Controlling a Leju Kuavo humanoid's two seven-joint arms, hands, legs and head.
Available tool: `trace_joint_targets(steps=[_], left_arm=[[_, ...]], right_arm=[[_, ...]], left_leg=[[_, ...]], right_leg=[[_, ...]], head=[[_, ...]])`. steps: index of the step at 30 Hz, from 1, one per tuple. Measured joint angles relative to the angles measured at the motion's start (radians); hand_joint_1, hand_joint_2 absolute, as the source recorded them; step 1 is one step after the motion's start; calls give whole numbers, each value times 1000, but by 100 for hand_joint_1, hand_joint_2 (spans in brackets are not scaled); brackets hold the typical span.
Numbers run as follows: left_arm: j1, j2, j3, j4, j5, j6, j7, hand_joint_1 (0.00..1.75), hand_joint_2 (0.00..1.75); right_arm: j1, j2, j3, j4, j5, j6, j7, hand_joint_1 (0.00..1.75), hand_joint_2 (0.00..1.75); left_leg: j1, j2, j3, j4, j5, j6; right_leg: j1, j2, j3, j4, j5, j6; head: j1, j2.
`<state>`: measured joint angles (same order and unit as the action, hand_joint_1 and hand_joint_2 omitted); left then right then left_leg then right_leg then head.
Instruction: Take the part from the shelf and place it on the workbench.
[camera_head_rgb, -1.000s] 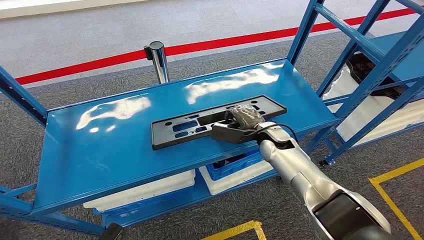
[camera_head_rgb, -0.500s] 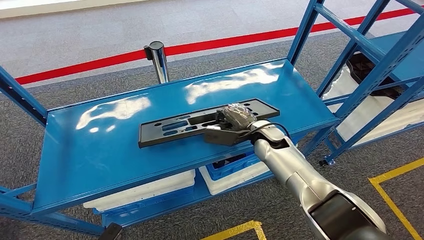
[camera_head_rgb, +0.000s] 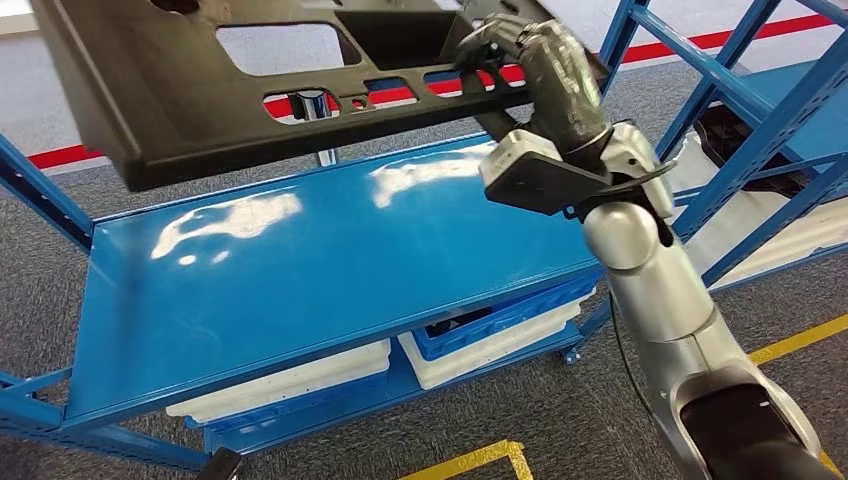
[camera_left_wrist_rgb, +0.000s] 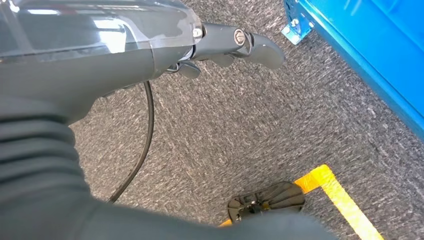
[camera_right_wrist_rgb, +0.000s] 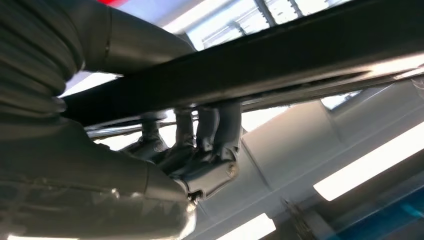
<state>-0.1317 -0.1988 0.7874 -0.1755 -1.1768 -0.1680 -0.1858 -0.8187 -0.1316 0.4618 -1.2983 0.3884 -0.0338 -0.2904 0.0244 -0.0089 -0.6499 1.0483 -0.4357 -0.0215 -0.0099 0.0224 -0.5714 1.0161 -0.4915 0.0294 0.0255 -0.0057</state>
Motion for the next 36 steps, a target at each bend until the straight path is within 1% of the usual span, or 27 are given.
trace_joint_targets(steps=[2, 5, 11, 15, 23, 27, 31, 33, 36], left_arm=[[0, 0, 0, 0, -3, 3, -11, 0, 175], [0, 0, 0, 0, -9, 8, -31, 0, 175], [0, 0, -4, 0, -20, 20, -77, 0, 175], [-1, 1, -8, -1, -20, 22, -98, 0, 175], [-4, 1, -18, -2, -20, 23, -131, 0, 175], [-4, 1, -30, -2, -34, 27, -166, 0, 175], [-2, 1, -54, -2, -58, 60, -206, 0, 175], [-2, 2, -65, -3, -58, 71, -204, 0, 175], [-2, 4, -69, -3, -45, 72, -161, 0, 175]], right_arm=[[0, -22, -18, -101, -12, 1, -1, 175, 175], [6, -48, -34, -207, -22, 3, -8, 175, 175], [40, -87, -43, -334, -30, 3, -20, 175, 175], [51, -100, -43, -369, -34, 3, -22, 175, 175], [58, -113, -43, -390, -40, 3, -24, 175, 175], [60, -119, -42, -398, -45, 3, -24, 175, 175], [65, -128, -42, -406, -51, 3, -24, 175, 175], [67, -133, -42, -410, -52, 3, -24, 175, 175], [68, -136, -39, -412, -52, 3, -22, 175, 175]], left_leg=[[0, 0, 0, 0, 0, 0], [0, 0, 1, 0, 0, 0], [0, 1, 3, 0, 0, 0], [0, 0, 3, 0, 0, 0], [0, 0, 3, 0, 0, 0], [0, 0, 3, 0, 0, 0], [0, 0, 3, 0, 0, 0], [0, 0, 3, 0, 0, 0], [0, 0, 3, 0, 0, 0]], right_leg=[[0, 0, 0, 0, 0, 0], [0, 0, 1, 0, 0, 0], [0, 0, 2, 0, 0, 0], [0, 0, 2, 0, 0, 0], [0, 0, 2, 0, 0, 0], [0, 0, 2, 0, 0, 0], [0, 0, 2, 0, 0, 0], [0, 0, 2, 0, 0, 0], [0, 0, 2, 0, 0, 0]], head=[[0, 0], [0, 0], [-1, 0], [0, 0], [0, 0], [0, 0], [0, 0], [0, 0], [0, 0]])
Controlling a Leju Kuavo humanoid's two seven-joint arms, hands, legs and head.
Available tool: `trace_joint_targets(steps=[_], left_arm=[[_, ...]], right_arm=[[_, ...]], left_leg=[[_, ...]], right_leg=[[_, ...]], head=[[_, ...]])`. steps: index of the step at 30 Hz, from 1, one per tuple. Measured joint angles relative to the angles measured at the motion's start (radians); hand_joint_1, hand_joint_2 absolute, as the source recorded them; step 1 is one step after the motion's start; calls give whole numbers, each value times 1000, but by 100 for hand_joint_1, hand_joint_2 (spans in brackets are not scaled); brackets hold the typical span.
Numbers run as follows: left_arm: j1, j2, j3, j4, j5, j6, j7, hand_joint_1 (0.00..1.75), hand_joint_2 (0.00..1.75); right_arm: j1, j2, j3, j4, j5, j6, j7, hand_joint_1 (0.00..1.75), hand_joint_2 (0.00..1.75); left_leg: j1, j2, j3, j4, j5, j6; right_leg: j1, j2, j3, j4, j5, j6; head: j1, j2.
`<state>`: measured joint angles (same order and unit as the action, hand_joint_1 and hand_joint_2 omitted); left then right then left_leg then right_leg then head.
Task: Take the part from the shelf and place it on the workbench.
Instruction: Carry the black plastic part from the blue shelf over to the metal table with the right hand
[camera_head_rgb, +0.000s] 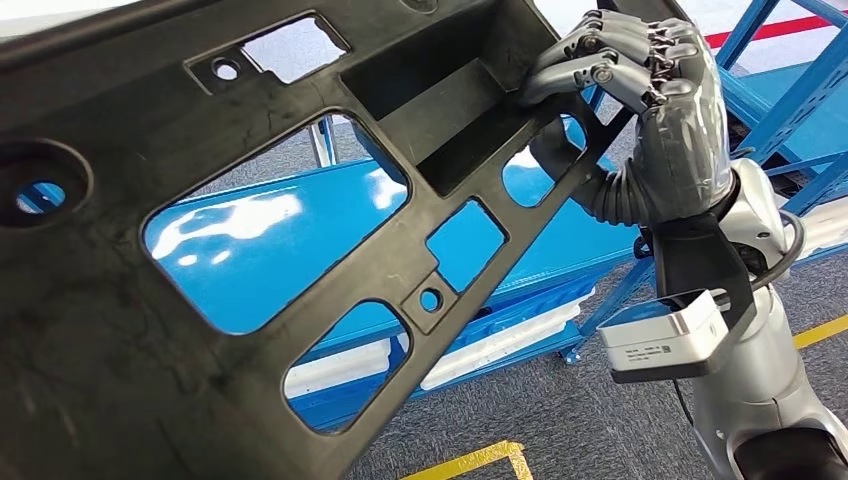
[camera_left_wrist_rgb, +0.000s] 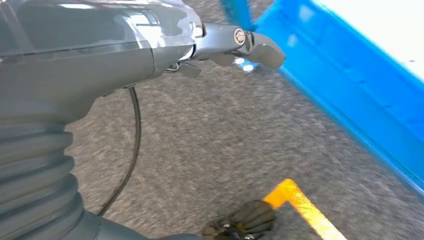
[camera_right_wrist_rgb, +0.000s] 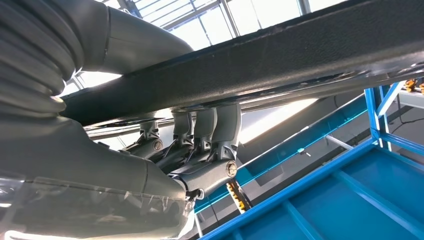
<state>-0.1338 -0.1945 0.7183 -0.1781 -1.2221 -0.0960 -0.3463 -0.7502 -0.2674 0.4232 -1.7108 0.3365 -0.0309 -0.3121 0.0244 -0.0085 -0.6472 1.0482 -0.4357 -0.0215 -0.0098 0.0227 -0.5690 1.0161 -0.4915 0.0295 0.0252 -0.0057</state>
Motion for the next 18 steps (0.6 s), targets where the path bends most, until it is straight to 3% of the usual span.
trace_joint_targets(steps=[18], left_arm=[[0, 14, 1, -2, 36, -16, 49, 0, 175]], right_arm=[[30, 1, 13, -6, -12, -7, -27, 175, 175]], left_leg=[[-1, 0, 0, 0, 0, 0]], right_leg=[[0, 0, 0, 0, 0, 0]], head=[[0, 0]])
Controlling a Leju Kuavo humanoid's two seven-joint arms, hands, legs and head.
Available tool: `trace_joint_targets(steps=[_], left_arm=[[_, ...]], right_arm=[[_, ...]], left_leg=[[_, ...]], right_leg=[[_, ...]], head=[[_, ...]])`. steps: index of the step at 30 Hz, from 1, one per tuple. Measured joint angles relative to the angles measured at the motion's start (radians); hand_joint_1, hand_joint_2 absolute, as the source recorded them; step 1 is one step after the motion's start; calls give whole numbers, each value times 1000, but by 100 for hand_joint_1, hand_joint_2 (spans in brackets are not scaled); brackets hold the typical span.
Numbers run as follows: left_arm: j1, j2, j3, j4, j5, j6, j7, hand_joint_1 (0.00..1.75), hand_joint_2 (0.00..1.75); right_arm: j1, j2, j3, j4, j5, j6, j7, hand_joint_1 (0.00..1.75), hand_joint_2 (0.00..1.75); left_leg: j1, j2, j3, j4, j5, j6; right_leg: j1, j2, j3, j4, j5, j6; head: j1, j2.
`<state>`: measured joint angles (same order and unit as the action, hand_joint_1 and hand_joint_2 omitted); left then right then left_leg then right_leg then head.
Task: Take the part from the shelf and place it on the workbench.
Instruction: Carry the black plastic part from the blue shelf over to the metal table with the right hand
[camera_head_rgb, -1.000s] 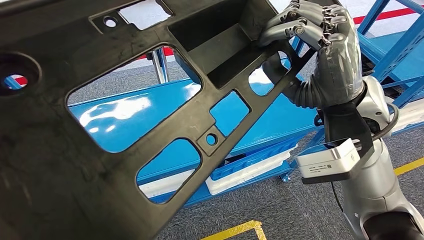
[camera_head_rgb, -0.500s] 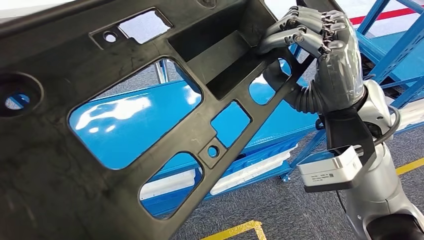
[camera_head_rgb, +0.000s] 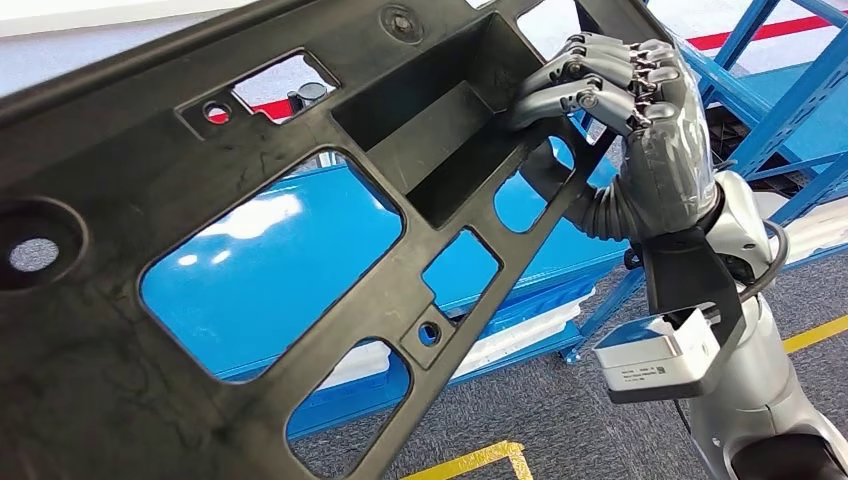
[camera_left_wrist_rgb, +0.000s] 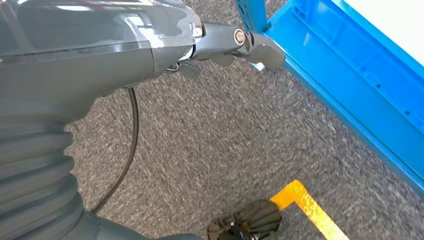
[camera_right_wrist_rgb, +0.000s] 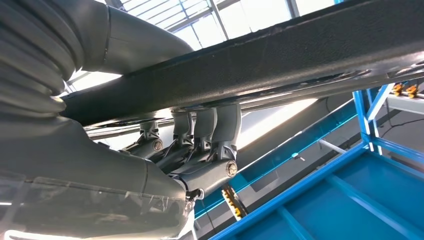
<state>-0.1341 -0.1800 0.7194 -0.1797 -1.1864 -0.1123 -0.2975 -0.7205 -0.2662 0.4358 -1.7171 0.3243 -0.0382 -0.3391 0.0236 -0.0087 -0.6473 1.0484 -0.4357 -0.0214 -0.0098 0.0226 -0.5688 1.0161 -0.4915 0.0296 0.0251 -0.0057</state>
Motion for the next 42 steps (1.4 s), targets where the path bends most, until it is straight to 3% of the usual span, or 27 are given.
trace_joint_targets(steps=[7, 11, 14, 16, 18, 19, 20, 21, 22, 24, 26, 29, 31, 33, 34, 35, 36, 39, 40, 42], left_arm=[[-1, 26, 0, -2, 0, 3, 7, 0, 175], [-2, 39, 0, -6, 0, 6, 9, 0, 175], [-5, 44, 0, -7, 0, 10, 10, 0, 175], [-8, 48, 0, -7, -1, 12, 11, 0, 175], [-9, 52, 0, -7, -2, 13, 12, 0, 175], [-9, 54, 0, -7, -2, 14, 12, 0, 175], [-10, 57, 0, -7, -3, 15, 13, 0, 175], [-10, 58, 0, -7, -3, 15, 13, 0, 175], [-10, 60, 0, -8, -4, 16, 13, 0, 175], [-11, 67, 0, -11, -4, 16, 13, 0, 175], [-11, 75, 0, -14, -4, 17, 13, 0, 175], [-8, 82, 0, -14, 0, 18, 17, 0, 175], [-4, 84, 0, -14, 1, 18, 21, 0, 175], [2, 86, 0, -14, 1, 18, 26, 0, 175], [5, 87, 0, -14, 1, 18, 29, 0, 175], [8, 88, 0, -14, 1, 18, 31, 0, 175], [10, 89, 0, -14, 1, 18, 33, 0, 175], [12, 90, 0, -14, 1, 17, 37, 0, 175], [12, 90, -1, -14, 1, 17, 38, 0, 175], [13, 91, -1, -14, 1, 16, 42, 0, 175]], right_arm=[[17, 10, -1, -3, -11, -3, -22, 175, 175], [27, 18, -2, -6, -12, -7, -33, 175, 175], [38, 23, -7, -12, -13, -16, -43, 175, 175], [46, 25, -13, -15, -13, -23, -51, 175, 175], [61, 27, -17, -16, -15, -26, -58, 175, 175], [69, 28, -19, -16, -16, -27, -60, 175, 175], [75, 29, -20, -16, -16, -27, -62, 175, 175], [79, 30, -21, -16, -16, -28, -64, 175, 175], [81, 31, -23, -16, -17, -30, -67, 175, 175], [83, 35, -27, -16, -19, -36, -73, 175, 175], [94, 40, -31, -18, -20, -41, -78, 175, 175], [114, 45, -38, -19, -21, -44, -85, 175, 175], [120, 48, -43, -19, -21, -44, -89, 175, 175], [128, 51, -46, -19, -21, -43, -92, 175, 175], [133, 52, -47, -19, -20, -43, -92, 175, 175], [137, 52, -49, -19, -20, -42, -93, 175, 175], [139, 53, -52, -19, -20, -40, -95, 175, 175], [138, 53, -58, -19, -19, -31, -97, 175, 175], [136, 54, -58, -19, -18, -25, -95, 175, 175], [129, 55, -58, -19, -14, -11, -89, 175, 175]], left_leg=[[-8, 0, 0, 2, -2, 3], [-15, 0, 0, 3, -5, 10], [-8, 4, 5, -7, 1, 19], [-2, 9, 8, -12, 4, 24], [1, 13, 8, -12, 4, 25], [3, 15, 8, -12, 4, 24], [5, 16, 8, -11, 4, 22], [9, 17, 8, -10, 3, 19], [12, 18, 8, -8, 3, 14], [15, 17, 5, -2, 2, -3], [13, 16, 1, 1, 6, -20], [18, 16, -1, 3, 2, -37], [18, 15, -23, 69, -53, -38], [10, 13, -66, 202, -131, -36], [7, 12, -80, 254, -153, -35], [3, 12, -78, 274, -156, -33], [1, 12, -58, 254, -142, -31], [-5, 10, 57, 73, -80, -21], [-8, 9, 80, 31, -73, -18], [-14, 6, 89, 5, -72, -13]], right_leg=[[-4, 0, 0, 0, 0, 1], [-11, 0, 1, -2, 0, 10], [-13, -3, -5, 14, -15, 16], [-13, -7, -44, 97, -66, 18], [-15, -8, -107, 225, -120, 21], [-16, -9, -128, 265, -127, 23], [-19, -10, -131, 271, -114, 25], [-22, -11, -116, 240, -86, 27], [-26, -14, -85, 181, -50, 31], [-29, -19, -24, 70, -8, 36], [-24, -18, -8, 34, -8, 28], [-23, -15, -18, 33, -2, 1], [-24, -15, -23, 31, 5, -15], [-18, -16, -30, 31, 11, -26], [-15, -16, -35, 32, 14, -31], [-13, -15, -39, 32, 17, -33], [-11, -15, -42, 32, 20, -34], [-9, -14, -47, 33, 27, -29], [-8, -14, -49, 33, 30, -24], [-6, -14, -52, 32, 37, -12]], head=[[0, 0], [0, 0], [1, 0], [8, 0], [16, 0], [18, 0], [19, 0], [20, 0], [22, 0], [30, 0], [33, 0], [18, 0], [4, 0], [-9, 0], [-12, 0], [-13, 0], [-14, 0], [-15, 0], [-15, 0], [-15, 0]])
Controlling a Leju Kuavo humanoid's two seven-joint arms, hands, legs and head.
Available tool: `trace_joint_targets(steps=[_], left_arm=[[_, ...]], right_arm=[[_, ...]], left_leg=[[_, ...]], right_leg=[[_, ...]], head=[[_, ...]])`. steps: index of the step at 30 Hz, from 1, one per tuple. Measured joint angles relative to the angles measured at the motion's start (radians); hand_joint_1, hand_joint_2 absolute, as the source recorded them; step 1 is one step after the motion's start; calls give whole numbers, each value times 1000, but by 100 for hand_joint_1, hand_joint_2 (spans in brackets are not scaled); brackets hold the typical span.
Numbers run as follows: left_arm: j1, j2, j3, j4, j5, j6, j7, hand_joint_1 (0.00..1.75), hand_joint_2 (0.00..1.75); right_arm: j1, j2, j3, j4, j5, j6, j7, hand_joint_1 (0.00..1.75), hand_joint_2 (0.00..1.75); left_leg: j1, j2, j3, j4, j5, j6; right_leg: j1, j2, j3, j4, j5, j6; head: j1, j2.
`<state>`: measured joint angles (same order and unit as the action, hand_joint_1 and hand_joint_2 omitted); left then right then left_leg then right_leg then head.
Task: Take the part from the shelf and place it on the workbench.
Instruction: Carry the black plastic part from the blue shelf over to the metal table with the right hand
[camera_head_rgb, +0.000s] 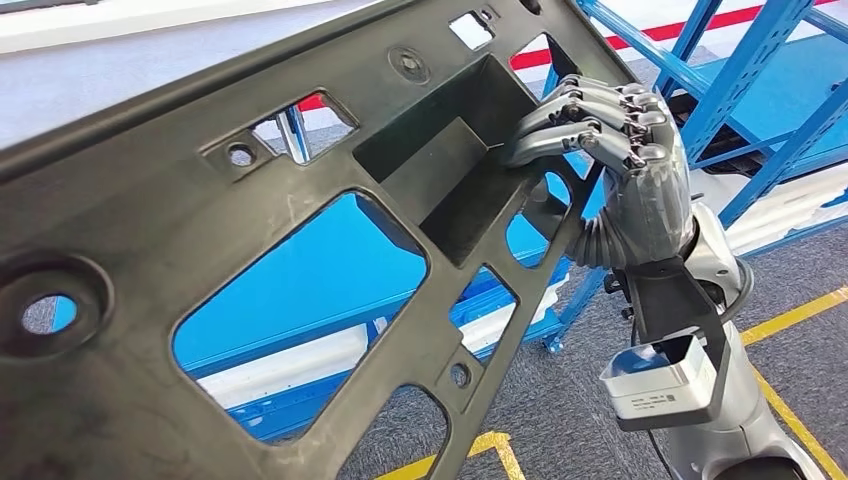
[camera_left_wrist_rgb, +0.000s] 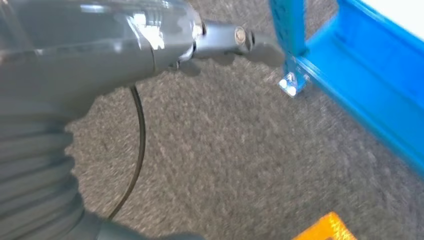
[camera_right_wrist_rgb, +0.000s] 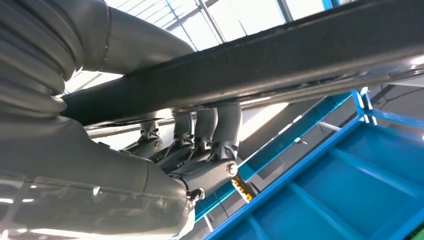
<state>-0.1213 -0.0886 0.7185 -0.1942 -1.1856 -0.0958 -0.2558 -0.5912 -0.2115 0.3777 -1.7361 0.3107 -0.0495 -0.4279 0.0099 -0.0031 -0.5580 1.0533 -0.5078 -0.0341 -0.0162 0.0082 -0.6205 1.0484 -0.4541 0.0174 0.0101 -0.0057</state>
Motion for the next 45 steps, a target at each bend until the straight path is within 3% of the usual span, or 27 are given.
trace_joint_targets(steps=[2, 3, 5, 7, 8, 9, 10, 12, 13, 15, 18, 20, 22, 23, 24, 25, 28, 30, 32, 34, 37, 38, 39, 40, 43, 45], left_arm=[[-1, -1, 0, 0, 0, -1, 0, 0, 175], [-2, -2, 0, 0, 0, -2, -2, 0, 175], [-4, -4, 0, 0, 1, -5, -8, 0, 175], [-5, -8, 1, 0, 1, -6, -11, 0, 175], [-5, -10, 1, 0, 1, -7, -11, 0, 175], [-5, -12, 0, 0, 0, -7, -11, 0, 175], [-5, -15, 0, 0, 0, -8, -11, 0, 175], [-5, -21, 0, 0, -1, -8, -11, 0, 175], [-5, -23, 0, 0, -1, -8, -11, 0, 175], [-5, -27, 0, 0, -1, -8, -10, 0, 175], [-2, -30, 0, 1, -1, -10, -4, 0, 175], [1, -32, -1, 1, -1, -11, 4, 0, 175], [4, -32, -1, 2, -1, -12, 9, 0, 175], [6, -32, -1, 2, -1, -13, 11, 0, 175], [8, -32, -1, 2, -1, -14, 11, 0, 175], [9, -32, -1, 2, -1, -14, 11, 0, 175], [8, -33, -1, 2, -1, -16, 9, 0, 175], [8, -34, -1, 2, -1, -17, 8, 0, 175], [8, -34, -1, 2, -1, -18, 7, 0, 175], [6, -34, -1, 2, -1, -18, 5, 0, 175], [4, -34, -1, 2, -1, -18, 4, 0, 175], [4, -34, -1, 2, -1, -18, 3, 0, 175], [4, -34, -1, 2, -1, -18, 3, 0, 175], [4, -34, -1, 2, -1, -18, 3, 0, 175], [4, -35, -1, 2, -1, -18, 4, 0, 175], [3, -37, -1, 2, -2, -18, 4, 0, 175]], right_arm=[[-7, 0, 0, 0, 5, 9, 7, 175, 175], [-11, 0, 1, 0, 7, 12, 10, 175, 175], [-18, 0, 2, 1, 8, 15, 13, 175, 175], [-22, 1, 6, 3, 8, 21, 17, 175, 175], [-22, 1, 8, 5, 8, 24, 18, 175, 175], [-23, 1, 11, 7, 8, 27, 19, 175, 175], [-25, 1, 14, 10, 7, 28, 19, 175, 175], [-31, 1, 19, 13, 7, 29, 20, 175, 175], [-35, 1, 20, 14, 7, 29, 20, 175, 175], [-40, 2, 25, 17, 7, 29, 21, 175, 175], [-43, 4, 31, 21, 6, 30, 26, 175, 175], [-46, 7, 33, 23, 6, 31, 28, 175, 175], [-47, 8, 36, 27, 6, 33, 29, 175, 175], [-47, 8, 37, 29, 6, 33, 29, 175, 175], [-46, 9, 39, 31, 6, 34, 29, 175, 175], [-46, 9, 41, 33, 6, 35, 29, 175, 175], [-47, 9, 43, 36, 6, 37, 29, 175, 175], [-47, 9, 43, 36, 6, 38, 29, 175, 175], [-47, 9, 44, 37, 6, 38, 30, 175, 175], [-47, 9, 44, 37, 6, 38, 30, 175, 175], [-44, 9, 44, 37, 6, 38, 30, 175, 175], [-42, 9, 45, 37, 6, 38, 30, 175, 175], [-40, 9, 45, 38, 6, 38, 30, 175, 175], [-38, 9, 46, 38, 6, 38, 30, 175, 175], [-40, 9, 47, 37, 6, 38, 30, 175, 175], [-44, 9, 47, 37, 6, 38, 30, 175, 175]], left_leg=[[0, 1, -7, -3, 7, 13], [2, 3, -10, -5, 13, 21], [4, 7, -21, -8, 23, 35], [3, 10, -36, -7, 32, 41], [2, 11, -43, -6, 37, 41], [2, 11, -48, -5, 41, 41], [1, 12, -53, -5, 44, 40], [0, 12, -58, -4, 50, 36], [0, 12, -60, -4, 53, 32], [0, 12, -64, -4, 62, 21], [1, 9, -71, 4, 56, 5], [2, 7, -100, 76, -4, -1], [4, 6, -141, 202, -78, -6], [5, 6, -150, 245, -95, -8], [8, 6, -143, 255, -93, -11], [12, 6, -118, 227, -74, -13], [22, 2, -5, 40, -11, -24], [20, -4, 12, -2, -7, -22], [19, -6, 0, 0, 0, -8], [18, -3, -12, -1, 11, 13], [12, 3, -38, -1, 30, 36], [9, 4, -47, -1, 37, 39], [6, 5, -56, 0, 43, 40], [4, 6, -63, 0, 49, 40], [-1, 6, -75, 0, 63, 37], [-1, 7, -79, -1, 74, 28]], right_leg=[[-2, 0, -3, 0, 2, 11], [-3, -1, -8, 11, -11, 15], [-4, -1, -42, 93, -76, 19], [-4, -1, -88, 219, -143, 22], [-4, -1, -98, 257, -155, 22], [-4, -1, -89, 259, -147, 22], [-3, -1, -61, 223, -124, 21], [1, -1, 23, 90, -73, 13], [5, -1, 58, 33, -60, 9], [13, -1, 86, -20, -59, 2], [6, -4, 77, -30, -44, -9], [-2, -8, 65, -37, -30, -19], [-1, -8, 51, -37, -19, -25], [-2, -8, 44, -37, -14, -24], [-3, -8, 37, -36, -9, -23], [-4, -8, 31, -35, -4, -20], [-7, -8, 15, -24, 3, -7], [-4, -7, 5, -18, 11, 5], [-5, -6, 1, -17, 17, 15], [-6, -7, -13, 9, -11, 21], [-5, -7, -76, 177, -124, 22], [-5, -7, -92, 232, -148, 22], [-4, -7, -93, 257, -153, 20], [-3, -7, -73, 243, -141, 18], [7, -8, 58, 49, -77, 1], [17, -8, 101, -25, -67, -6]], head=[[1, 0], [3, 0], [9, 0], [16, 0], [18, 0], [20, 0], [22, 0], [26, 0], [27, 0], [28, 0], [24, 0], [15, 0], [7, 0], [6, 0], [5, 0], [4, 0], [1, 0], [0, 0], [1, 0], [4, 0], [18, 0], [21, 0], [24, 0], [26, 0], [32, 0], [32, 0]])
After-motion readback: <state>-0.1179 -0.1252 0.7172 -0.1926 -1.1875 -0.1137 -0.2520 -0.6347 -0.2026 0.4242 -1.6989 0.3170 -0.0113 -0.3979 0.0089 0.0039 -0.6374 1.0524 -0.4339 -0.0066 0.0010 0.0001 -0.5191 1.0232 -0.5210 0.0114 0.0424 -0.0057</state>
